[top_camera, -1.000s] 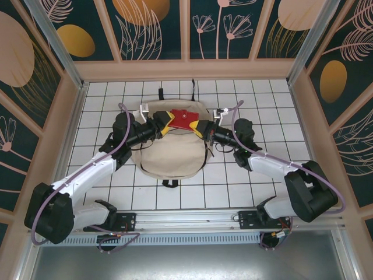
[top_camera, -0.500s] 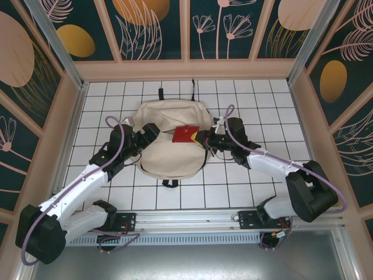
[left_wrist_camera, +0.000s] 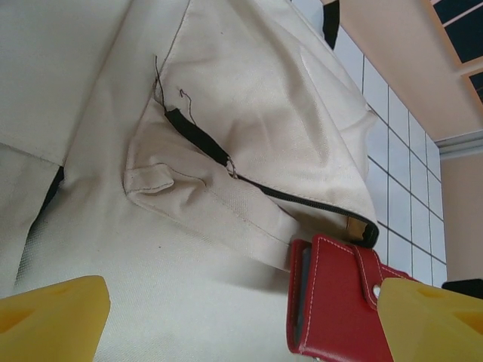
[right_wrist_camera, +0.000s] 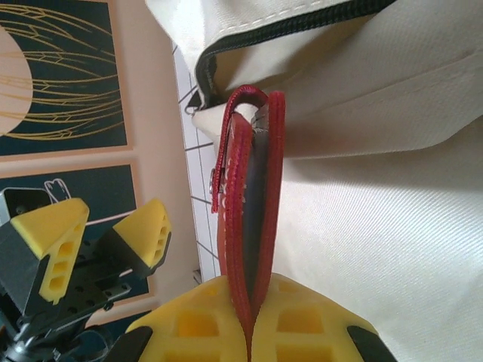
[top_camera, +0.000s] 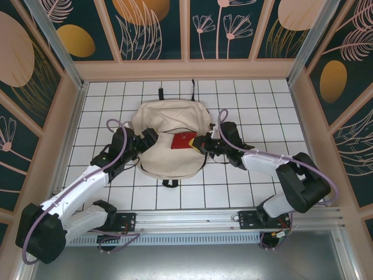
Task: Pack the student bag
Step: Place the card holder in the student bag.
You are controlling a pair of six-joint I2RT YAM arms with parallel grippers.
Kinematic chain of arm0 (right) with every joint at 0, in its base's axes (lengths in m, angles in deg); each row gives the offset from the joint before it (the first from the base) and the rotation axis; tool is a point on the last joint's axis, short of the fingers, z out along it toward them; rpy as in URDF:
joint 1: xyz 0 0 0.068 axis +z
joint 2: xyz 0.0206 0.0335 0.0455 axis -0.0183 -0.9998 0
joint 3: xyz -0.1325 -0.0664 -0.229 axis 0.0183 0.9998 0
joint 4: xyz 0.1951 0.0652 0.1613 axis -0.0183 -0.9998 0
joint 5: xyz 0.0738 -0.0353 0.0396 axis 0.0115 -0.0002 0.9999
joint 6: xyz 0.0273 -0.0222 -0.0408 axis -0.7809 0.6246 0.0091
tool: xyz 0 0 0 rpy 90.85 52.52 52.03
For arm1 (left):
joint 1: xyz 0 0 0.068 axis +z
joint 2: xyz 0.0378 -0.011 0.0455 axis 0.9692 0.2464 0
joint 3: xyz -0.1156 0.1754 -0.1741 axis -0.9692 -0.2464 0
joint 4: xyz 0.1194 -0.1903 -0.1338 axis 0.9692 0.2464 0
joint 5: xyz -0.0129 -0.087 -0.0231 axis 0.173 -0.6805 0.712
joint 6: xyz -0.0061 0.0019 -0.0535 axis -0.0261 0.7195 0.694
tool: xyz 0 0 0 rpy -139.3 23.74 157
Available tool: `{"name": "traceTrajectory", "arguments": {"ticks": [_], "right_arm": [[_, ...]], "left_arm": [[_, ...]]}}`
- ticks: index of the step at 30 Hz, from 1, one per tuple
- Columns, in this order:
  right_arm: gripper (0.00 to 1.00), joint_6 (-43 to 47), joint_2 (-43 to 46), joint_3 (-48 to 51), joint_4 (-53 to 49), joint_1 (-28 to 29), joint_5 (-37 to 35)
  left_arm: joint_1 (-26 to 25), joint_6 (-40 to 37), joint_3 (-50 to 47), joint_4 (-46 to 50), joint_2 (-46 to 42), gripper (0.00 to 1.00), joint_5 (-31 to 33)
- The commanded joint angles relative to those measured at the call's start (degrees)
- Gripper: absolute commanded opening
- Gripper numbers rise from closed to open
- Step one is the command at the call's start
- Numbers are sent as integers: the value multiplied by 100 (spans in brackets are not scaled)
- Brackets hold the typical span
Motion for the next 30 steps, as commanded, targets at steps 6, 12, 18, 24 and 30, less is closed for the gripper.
{"name": "traceTrajectory", "arguments": {"ticks": [6, 12, 18, 24, 30], "right_arm": [[0, -163, -701, -600, 674, -41, -241], [0, -293, -1050, -683, 955, -38, -347], [0, -585, -1334, -684, 947, -40, -458], [0, -1019, -1704, -832, 947, -16, -346], [0, -1018, -1947, -1120, 1154, 101, -12]], "left_arm": [[44, -32, 17, -235, 89, 92, -275], [44, -24, -35, -212, 163, 92, -341], [44, -6, -49, -304, 316, 92, -443], [44, -137, 46, -330, 414, 92, -447], [44, -527, 260, -159, 453, 92, -359]]}}
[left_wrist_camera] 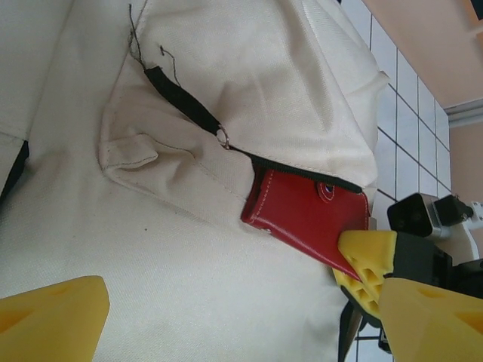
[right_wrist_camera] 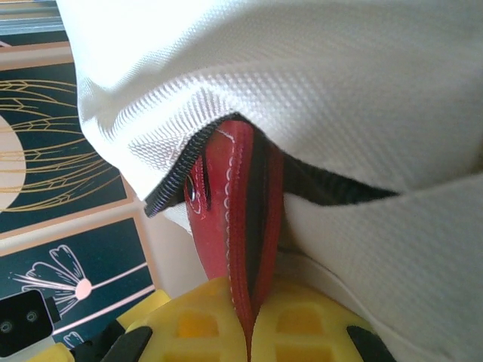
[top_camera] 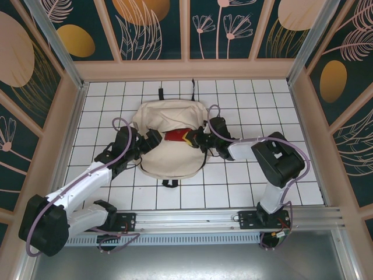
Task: Pack the student bag
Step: Place the card holder in the student bag.
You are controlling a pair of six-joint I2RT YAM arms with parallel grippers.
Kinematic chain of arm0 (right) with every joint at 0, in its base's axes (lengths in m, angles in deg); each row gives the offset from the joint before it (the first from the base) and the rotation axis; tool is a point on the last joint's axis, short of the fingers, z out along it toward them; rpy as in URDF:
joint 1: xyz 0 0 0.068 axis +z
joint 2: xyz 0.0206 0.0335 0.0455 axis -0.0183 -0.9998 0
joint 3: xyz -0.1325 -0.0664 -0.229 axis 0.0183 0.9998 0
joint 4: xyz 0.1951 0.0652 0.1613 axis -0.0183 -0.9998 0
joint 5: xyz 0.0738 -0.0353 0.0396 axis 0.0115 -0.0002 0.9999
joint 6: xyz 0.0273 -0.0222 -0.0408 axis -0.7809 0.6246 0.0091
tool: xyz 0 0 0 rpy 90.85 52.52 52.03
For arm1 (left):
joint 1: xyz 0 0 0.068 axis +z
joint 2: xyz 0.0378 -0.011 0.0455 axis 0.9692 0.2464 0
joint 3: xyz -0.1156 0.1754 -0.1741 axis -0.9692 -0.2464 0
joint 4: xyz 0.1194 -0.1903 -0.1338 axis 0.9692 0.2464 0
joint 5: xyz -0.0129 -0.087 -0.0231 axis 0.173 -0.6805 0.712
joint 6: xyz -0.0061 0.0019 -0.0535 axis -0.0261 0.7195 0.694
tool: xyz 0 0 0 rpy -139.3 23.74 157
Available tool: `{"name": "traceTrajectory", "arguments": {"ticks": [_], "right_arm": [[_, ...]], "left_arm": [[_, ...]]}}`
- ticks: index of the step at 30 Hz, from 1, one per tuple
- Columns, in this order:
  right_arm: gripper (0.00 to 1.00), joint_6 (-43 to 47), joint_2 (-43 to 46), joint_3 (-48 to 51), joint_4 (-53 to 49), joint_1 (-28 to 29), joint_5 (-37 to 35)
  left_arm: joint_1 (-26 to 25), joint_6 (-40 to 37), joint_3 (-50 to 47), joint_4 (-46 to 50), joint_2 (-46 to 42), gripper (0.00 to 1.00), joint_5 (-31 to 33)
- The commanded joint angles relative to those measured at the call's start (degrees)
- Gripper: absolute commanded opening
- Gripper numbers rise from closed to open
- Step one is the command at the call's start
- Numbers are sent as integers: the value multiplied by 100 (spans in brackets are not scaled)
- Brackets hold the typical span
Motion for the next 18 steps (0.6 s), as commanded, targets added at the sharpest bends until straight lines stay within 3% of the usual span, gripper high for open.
{"name": "traceTrajectory", "arguments": {"ticks": [1, 8, 10, 13, 16, 18], "right_arm": [[0, -72, -195, -255, 349, 121, 201], [0, 74, -514, -603, 377, 164, 238], [5, 57, -572, -659, 436, 129, 216], [23, 76, -497, -708, 295, 121, 215], [48, 257, -162, -604, -180, 126, 85], [56, 400, 137, -401, -504, 126, -49]], "left_arm": [[44, -364, 242, 14, 44, 92, 62], [44, -481, 408, 20, 253, 92, 92], [44, -511, 460, 20, 317, 92, 43], [44, -574, 523, 12, 379, 92, -79], [44, -635, 562, 5, 404, 92, -111], [44, -649, 571, -30, 419, 93, -126]]}}
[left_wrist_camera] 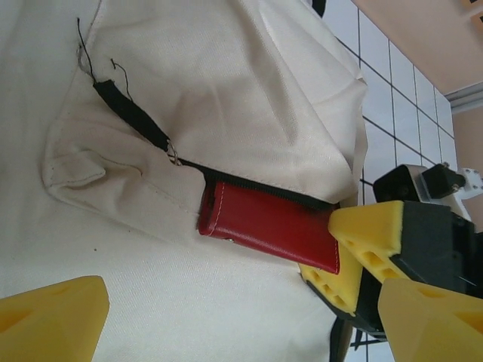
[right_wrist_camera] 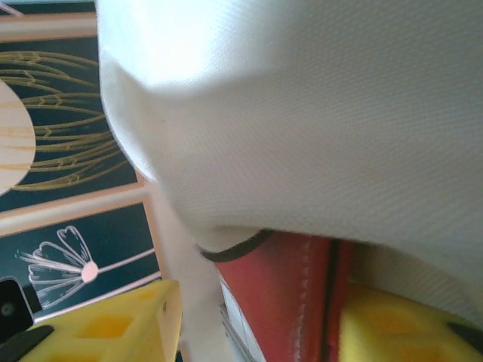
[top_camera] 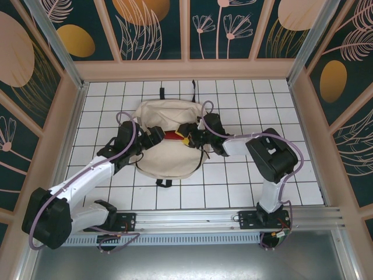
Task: Pack the student bag
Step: Place the card holder in the student bag, then move the card holder to the student bag.
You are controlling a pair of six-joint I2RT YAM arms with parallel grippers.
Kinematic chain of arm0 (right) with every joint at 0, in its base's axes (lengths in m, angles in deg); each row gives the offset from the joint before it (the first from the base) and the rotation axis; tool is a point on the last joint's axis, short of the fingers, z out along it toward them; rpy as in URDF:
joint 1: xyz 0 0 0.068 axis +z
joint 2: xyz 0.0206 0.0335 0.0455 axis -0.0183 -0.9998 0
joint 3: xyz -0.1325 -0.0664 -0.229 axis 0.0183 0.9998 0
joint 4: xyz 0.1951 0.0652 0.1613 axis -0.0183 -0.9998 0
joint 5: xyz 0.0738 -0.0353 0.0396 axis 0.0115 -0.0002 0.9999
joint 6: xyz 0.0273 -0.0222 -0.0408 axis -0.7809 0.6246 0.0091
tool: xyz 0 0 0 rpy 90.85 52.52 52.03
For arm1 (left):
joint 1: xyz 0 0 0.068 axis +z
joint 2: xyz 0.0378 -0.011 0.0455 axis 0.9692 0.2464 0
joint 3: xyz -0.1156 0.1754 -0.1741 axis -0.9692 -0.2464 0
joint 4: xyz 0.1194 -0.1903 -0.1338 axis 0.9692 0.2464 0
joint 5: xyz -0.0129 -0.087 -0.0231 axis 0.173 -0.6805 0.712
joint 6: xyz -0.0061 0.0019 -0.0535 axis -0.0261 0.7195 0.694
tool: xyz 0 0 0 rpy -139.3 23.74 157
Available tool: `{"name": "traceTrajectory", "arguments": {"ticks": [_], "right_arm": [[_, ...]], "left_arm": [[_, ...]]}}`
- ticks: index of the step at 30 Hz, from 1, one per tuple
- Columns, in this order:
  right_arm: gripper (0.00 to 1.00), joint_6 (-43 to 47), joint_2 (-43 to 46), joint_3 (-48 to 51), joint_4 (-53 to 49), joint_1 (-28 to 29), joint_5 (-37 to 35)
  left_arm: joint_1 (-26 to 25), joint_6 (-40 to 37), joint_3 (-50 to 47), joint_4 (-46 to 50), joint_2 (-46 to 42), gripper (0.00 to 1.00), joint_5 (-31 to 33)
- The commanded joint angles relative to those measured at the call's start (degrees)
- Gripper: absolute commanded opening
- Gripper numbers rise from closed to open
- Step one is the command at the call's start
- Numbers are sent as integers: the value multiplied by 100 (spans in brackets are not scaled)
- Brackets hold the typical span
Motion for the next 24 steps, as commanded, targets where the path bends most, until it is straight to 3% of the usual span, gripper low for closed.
{"name": "traceTrajectory", "arguments": {"ticks": [1, 7, 11, 19, 24], "right_arm": [[59, 285, 650, 288, -618, 17, -279], [64, 898, 1591, 825, -1651, 9, -790], [60, 1396, 1853, 658, -2271, -32, -1209], [49, 3101, 1226, -915, -3823, -53, -2202], [52, 3638, 777, -1635, -4186, -111, -2186]], "left_arm": [[46, -183, 153, -72, 47, 93, -134], [26, -44, 41, -452, 217, 90, -583], [-57, 267, 107, -525, 425, 80, -812], [-587, 1010, 137, -1247, 1172, 47, -665], [-665, 1202, 237, -1547, 1669, 38, -708]]}}
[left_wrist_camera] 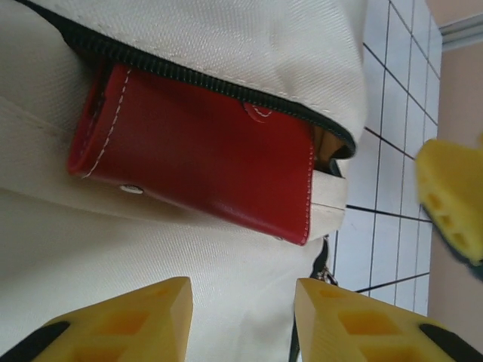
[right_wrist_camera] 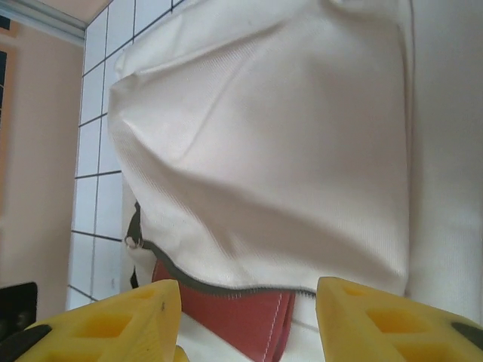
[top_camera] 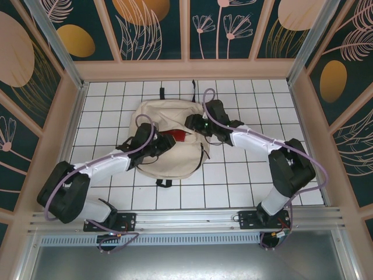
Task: Pack the student bag
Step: Move the card holder to the student bag.
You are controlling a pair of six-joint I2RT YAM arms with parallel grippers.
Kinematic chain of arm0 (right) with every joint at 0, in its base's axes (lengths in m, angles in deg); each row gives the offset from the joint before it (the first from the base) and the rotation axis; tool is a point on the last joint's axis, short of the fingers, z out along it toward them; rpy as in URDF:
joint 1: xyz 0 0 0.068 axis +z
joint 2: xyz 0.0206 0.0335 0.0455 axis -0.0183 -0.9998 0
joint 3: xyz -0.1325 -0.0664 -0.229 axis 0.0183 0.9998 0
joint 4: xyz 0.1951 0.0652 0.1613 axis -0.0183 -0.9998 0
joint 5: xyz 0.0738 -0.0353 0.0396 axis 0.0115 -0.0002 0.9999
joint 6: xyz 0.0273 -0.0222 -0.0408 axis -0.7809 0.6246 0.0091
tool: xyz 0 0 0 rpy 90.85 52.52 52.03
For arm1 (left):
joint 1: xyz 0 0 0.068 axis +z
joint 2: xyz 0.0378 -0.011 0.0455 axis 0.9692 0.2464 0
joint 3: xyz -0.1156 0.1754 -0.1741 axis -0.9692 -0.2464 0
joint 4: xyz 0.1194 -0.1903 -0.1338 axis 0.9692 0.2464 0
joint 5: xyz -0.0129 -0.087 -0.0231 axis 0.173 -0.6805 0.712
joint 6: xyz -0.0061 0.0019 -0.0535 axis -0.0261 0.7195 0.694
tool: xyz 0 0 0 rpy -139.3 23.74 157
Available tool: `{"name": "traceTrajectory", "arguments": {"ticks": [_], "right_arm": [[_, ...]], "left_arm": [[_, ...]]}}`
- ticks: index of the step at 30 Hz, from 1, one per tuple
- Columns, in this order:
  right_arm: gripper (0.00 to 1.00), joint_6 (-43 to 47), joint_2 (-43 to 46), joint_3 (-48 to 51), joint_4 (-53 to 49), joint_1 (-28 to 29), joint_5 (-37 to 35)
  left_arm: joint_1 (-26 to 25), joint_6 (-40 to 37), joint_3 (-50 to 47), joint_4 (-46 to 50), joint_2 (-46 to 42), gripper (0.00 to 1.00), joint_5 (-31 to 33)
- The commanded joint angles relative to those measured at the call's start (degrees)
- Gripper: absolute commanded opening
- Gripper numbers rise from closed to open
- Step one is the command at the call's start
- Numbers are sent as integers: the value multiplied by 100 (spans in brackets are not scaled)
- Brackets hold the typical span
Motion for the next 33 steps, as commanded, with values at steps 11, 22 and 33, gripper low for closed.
{"name": "traceTrajectory", "arguments": {"ticks": [11, 22, 33], "right_arm": [[55, 738, -1194, -1229, -1322, -274, -475], [49, 501, -613, -531, -859, -448, 248], [28, 544, 260, 149, -728, -339, 236]], "left_arm": [[-45, 195, 441, -566, 710, 25, -88], [-47, -248, 1176, -163, 1298, 18, 256], [-37, -619, 1322, -229, 1403, 3, 580]]}}
